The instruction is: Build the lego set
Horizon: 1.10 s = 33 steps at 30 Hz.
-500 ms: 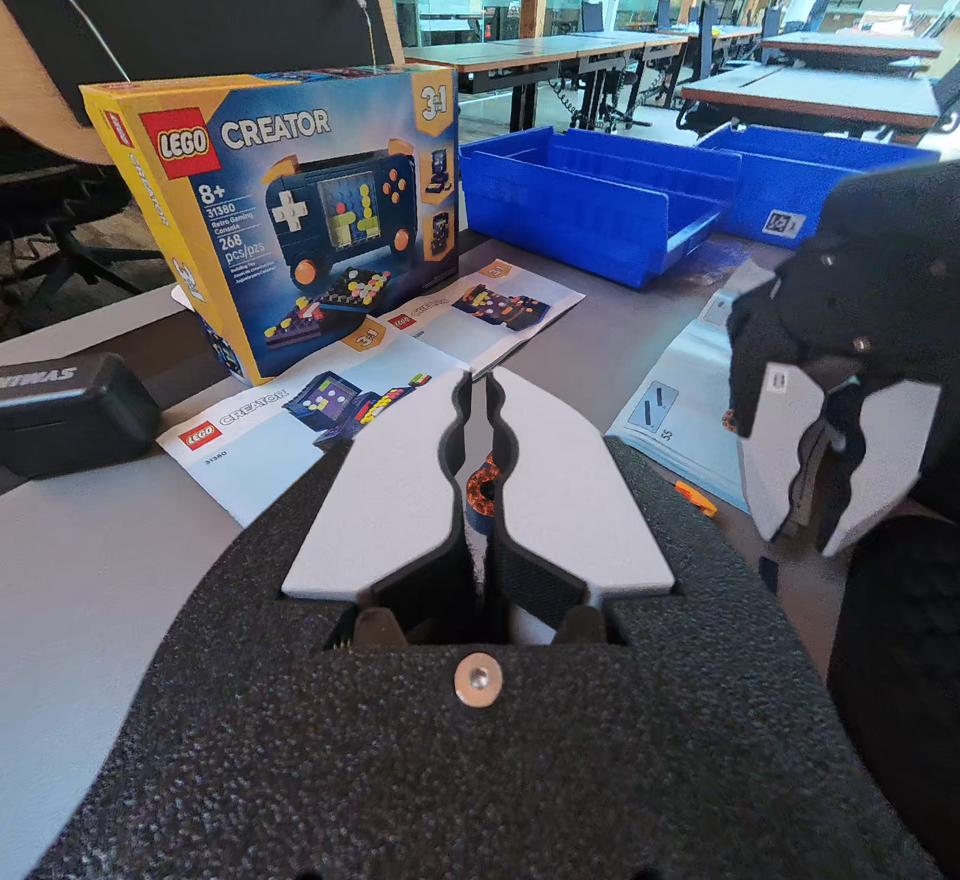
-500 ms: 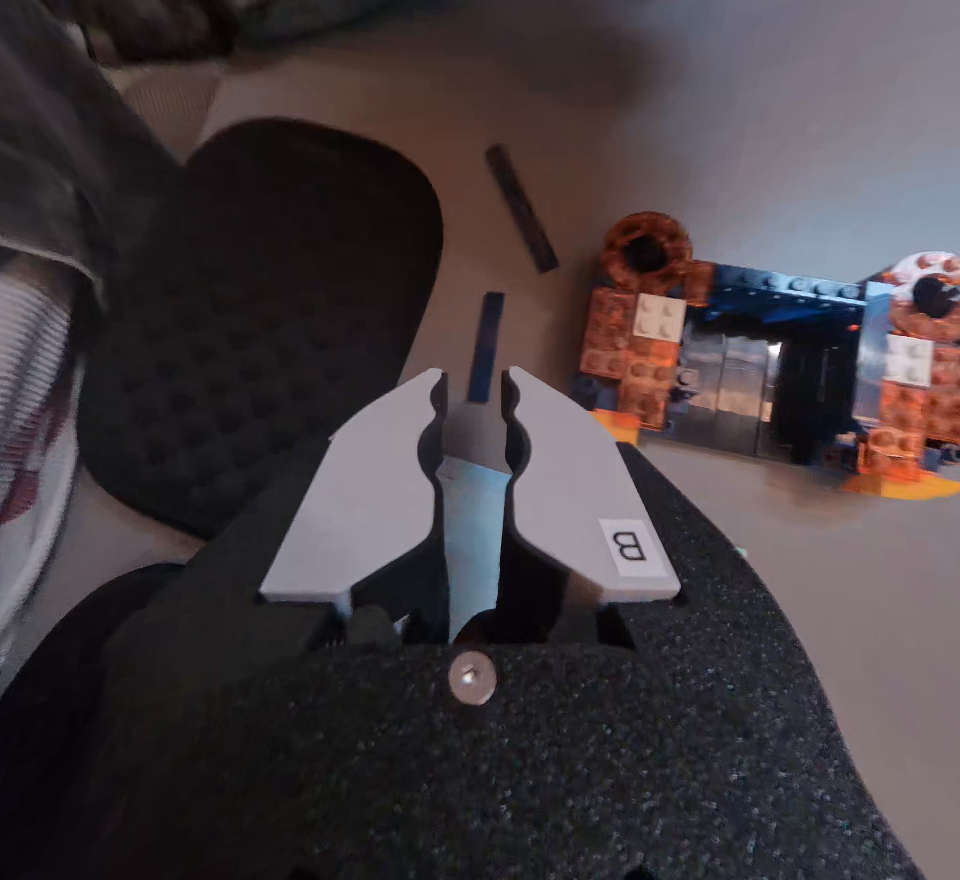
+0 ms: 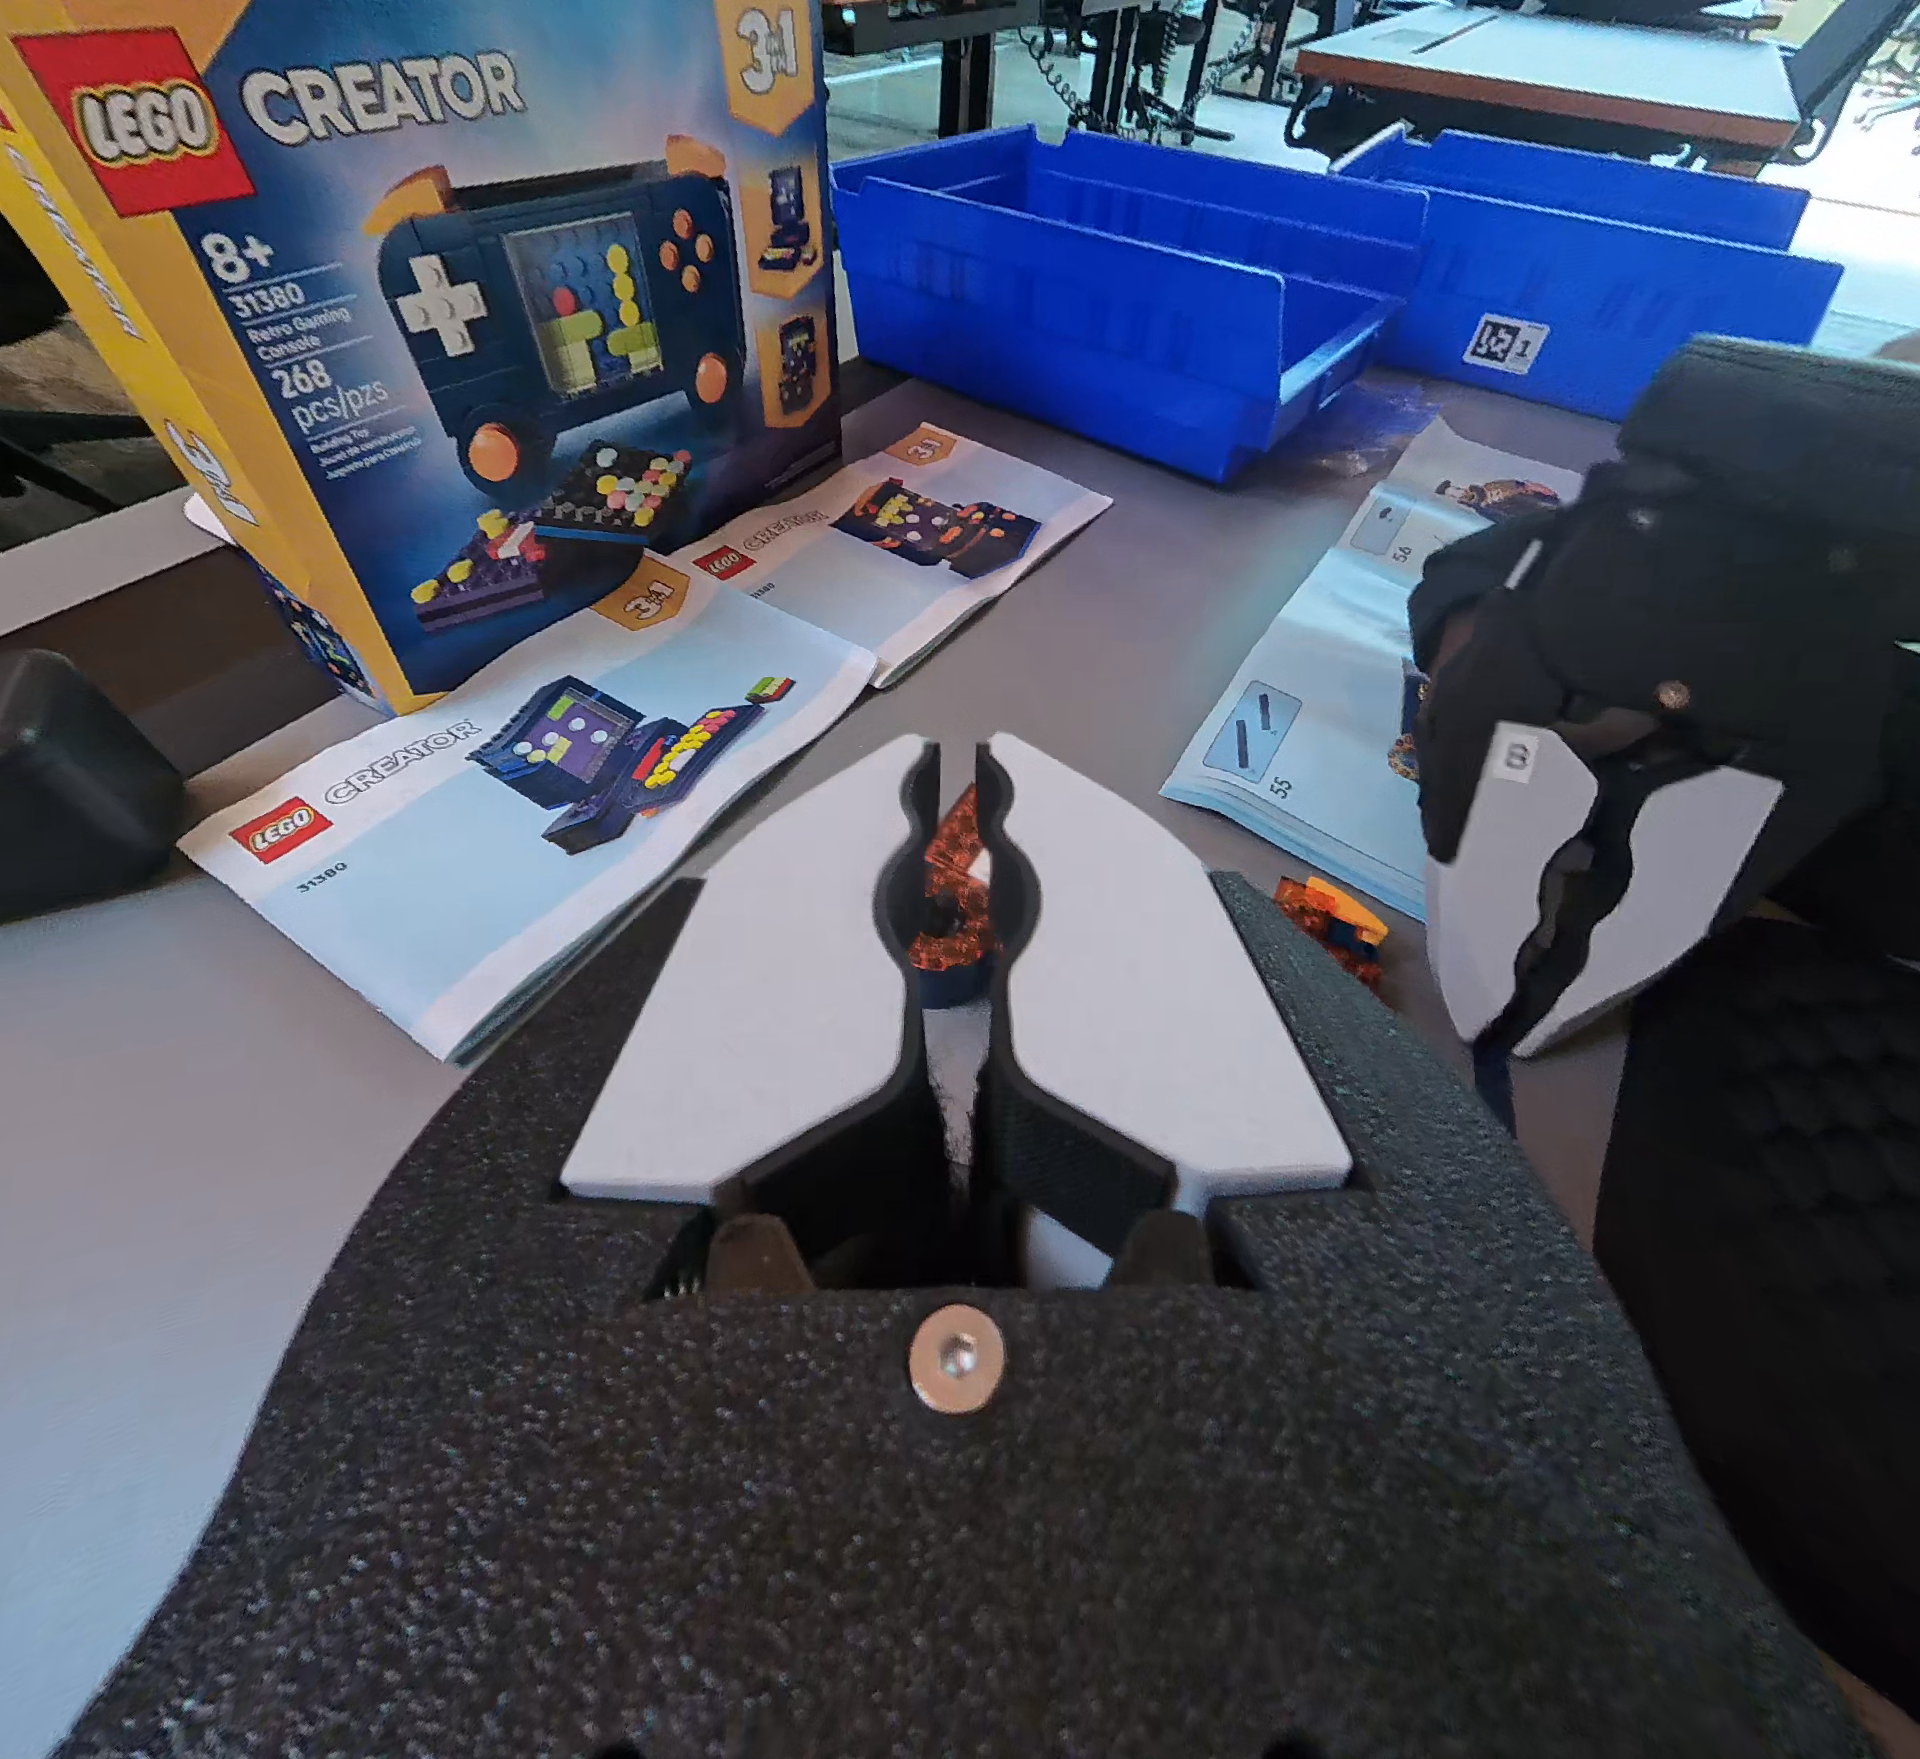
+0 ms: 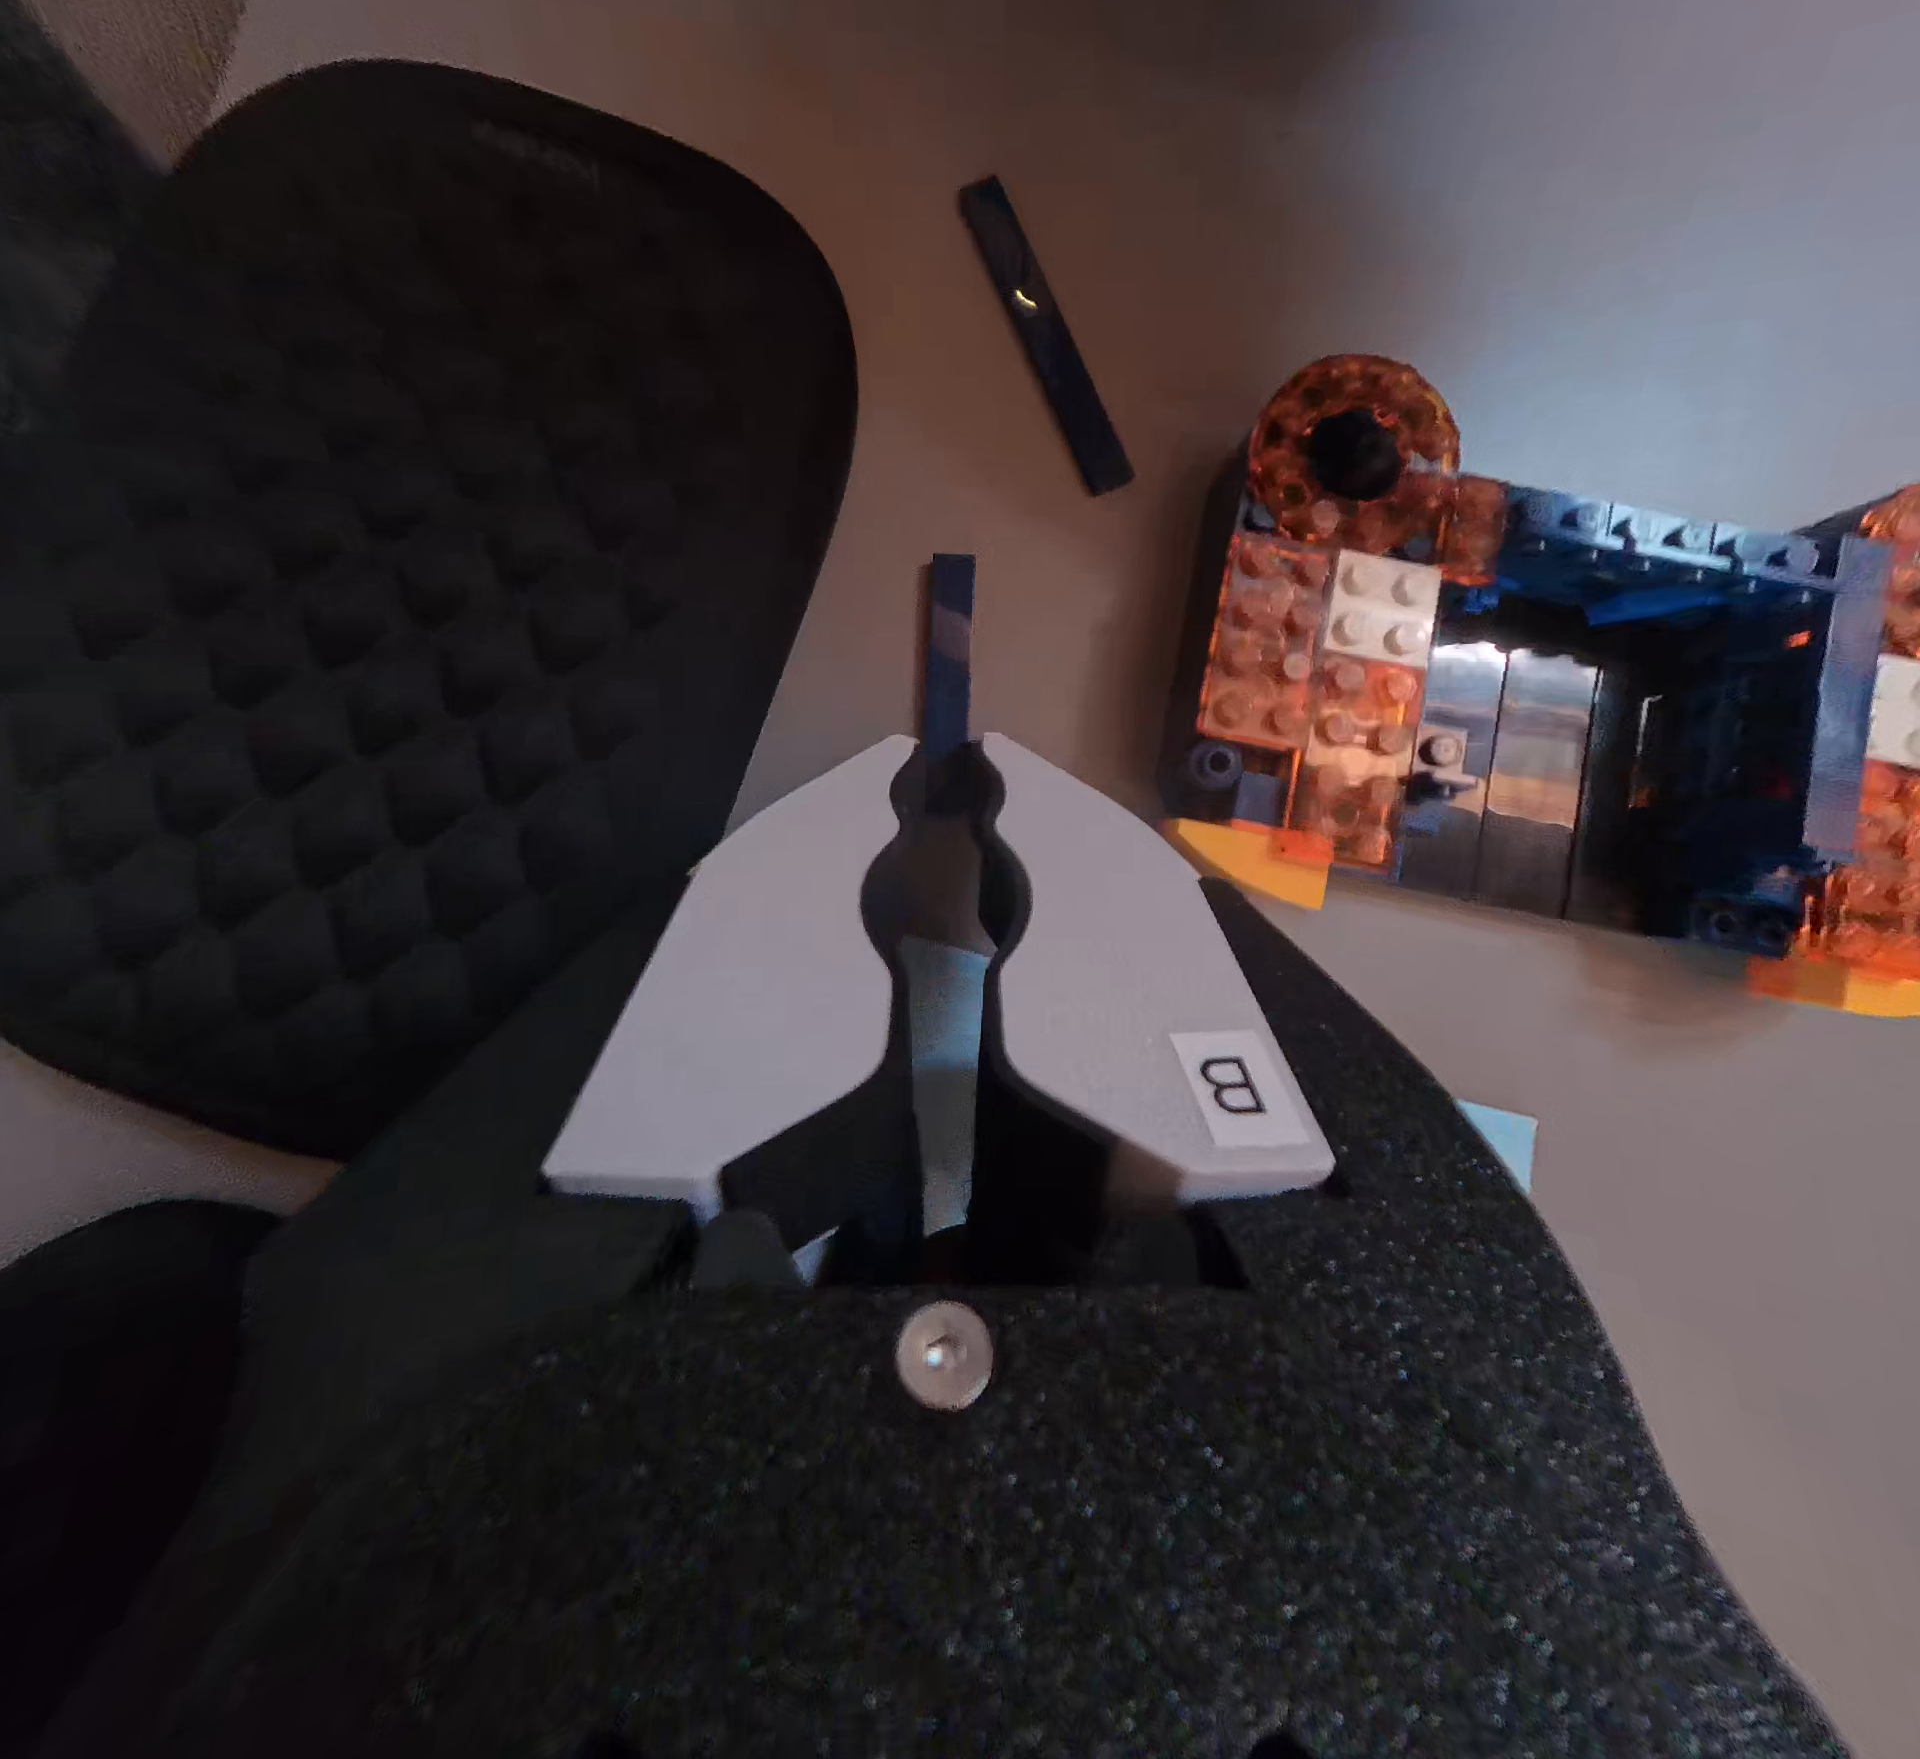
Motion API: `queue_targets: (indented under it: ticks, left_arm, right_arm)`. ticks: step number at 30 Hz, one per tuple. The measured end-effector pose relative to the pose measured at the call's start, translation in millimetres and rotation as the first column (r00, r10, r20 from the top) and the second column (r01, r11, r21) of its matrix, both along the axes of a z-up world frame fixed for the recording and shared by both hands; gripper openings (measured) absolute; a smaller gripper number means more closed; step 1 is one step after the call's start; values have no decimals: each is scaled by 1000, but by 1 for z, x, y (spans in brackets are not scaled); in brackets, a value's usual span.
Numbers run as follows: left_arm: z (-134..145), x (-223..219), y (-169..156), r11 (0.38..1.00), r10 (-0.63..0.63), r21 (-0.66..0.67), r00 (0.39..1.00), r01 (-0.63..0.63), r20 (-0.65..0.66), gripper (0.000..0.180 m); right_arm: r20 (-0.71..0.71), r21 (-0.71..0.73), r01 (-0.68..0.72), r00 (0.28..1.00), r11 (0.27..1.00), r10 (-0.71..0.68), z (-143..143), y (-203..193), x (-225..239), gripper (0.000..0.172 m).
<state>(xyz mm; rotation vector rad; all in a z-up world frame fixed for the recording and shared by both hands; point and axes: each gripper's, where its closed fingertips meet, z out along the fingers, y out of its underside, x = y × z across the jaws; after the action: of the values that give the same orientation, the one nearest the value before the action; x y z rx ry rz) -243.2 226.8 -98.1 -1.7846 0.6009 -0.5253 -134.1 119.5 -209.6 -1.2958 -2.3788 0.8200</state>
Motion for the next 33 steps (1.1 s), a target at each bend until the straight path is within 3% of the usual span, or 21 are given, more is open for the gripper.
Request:
queue_targets:
  ticks: [5,8,14,19,33]
  left_arm:
    - [-7,7,-8,997,-71,-26,997,70,-29,6]
    - [-13,14,-19,987,-151,-65,988,148,-42,5]
    - [-40,30,-47,926,-335,-224,935,304,-116,5]
    - [-63,34,-59,882,-407,-336,895,331,-185,5]
    - [-82,43,-58,855,-440,-398,872,333,-216,4]
  right_arm:
    - [-44,-156,86,995,984,-94,31,15,-7,6]
    - [-103,-156,192,972,969,-210,51,44,-26,6]
    - [-59,-15,233,970,972,-234,36,58,-47,6]
    - [-16,65,216,976,974,-215,31,62,-46,6]
    - [42,112,177,982,978,-183,27,64,-44,7]
